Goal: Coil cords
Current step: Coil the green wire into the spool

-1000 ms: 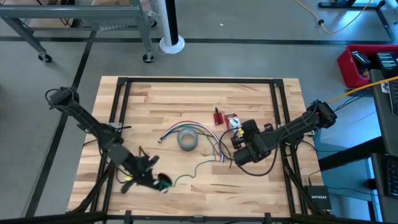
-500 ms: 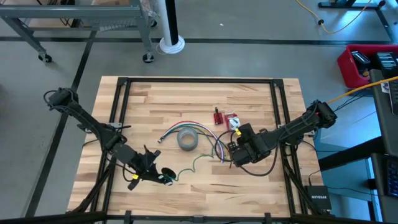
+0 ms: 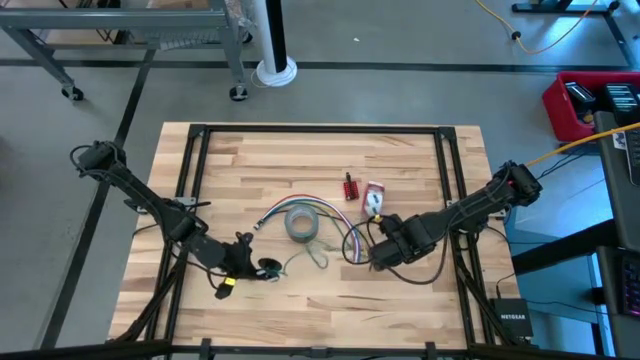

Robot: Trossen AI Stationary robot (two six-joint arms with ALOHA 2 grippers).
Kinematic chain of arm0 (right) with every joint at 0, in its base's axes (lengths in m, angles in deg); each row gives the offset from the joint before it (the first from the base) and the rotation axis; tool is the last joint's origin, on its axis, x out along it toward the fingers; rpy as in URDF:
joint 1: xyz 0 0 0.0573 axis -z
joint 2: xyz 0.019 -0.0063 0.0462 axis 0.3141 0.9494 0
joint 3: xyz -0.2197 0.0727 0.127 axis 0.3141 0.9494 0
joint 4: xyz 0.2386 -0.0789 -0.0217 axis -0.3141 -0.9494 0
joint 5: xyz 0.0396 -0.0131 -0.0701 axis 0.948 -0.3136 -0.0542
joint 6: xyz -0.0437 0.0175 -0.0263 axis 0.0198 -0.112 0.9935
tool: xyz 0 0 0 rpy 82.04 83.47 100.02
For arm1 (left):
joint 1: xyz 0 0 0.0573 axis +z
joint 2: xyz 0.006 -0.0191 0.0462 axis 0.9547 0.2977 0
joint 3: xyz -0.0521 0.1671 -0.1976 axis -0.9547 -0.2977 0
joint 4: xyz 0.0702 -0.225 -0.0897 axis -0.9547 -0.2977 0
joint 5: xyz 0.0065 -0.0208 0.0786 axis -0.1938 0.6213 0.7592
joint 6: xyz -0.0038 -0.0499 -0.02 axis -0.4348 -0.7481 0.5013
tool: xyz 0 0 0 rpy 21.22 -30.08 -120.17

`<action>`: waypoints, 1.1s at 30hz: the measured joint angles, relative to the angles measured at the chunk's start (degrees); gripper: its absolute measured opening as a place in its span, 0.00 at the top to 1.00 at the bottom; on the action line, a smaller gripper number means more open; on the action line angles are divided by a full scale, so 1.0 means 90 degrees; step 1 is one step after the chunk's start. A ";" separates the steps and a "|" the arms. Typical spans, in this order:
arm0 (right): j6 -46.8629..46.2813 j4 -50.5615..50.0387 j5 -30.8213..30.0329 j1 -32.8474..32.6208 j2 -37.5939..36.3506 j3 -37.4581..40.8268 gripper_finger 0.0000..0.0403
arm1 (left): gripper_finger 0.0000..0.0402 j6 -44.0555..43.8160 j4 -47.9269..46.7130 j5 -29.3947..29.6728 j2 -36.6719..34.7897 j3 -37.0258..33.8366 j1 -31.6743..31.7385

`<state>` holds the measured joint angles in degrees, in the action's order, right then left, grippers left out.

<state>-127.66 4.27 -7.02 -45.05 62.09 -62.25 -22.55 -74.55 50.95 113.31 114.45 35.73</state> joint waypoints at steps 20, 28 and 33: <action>0.2792 0.6256 -0.1016 0.0752 0.0650 -0.0002 0.62 | 1.00 -0.1014 0.0381 -0.0794 0.0532 0.0000 0.0249; 0.2885 0.7630 0.0476 0.1229 0.1371 0.0002 0.62 | 1.00 -0.1599 0.0367 -0.1451 0.0940 0.0027 0.0403; 0.2965 0.8021 0.0551 0.1224 0.1632 0.0000 0.62 | 1.00 -0.1542 0.0358 -0.1822 0.1259 0.0332 0.0587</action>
<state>-100.97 76.46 -2.06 -34.03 76.78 -62.25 -36.43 -71.33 34.56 124.64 117.44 41.01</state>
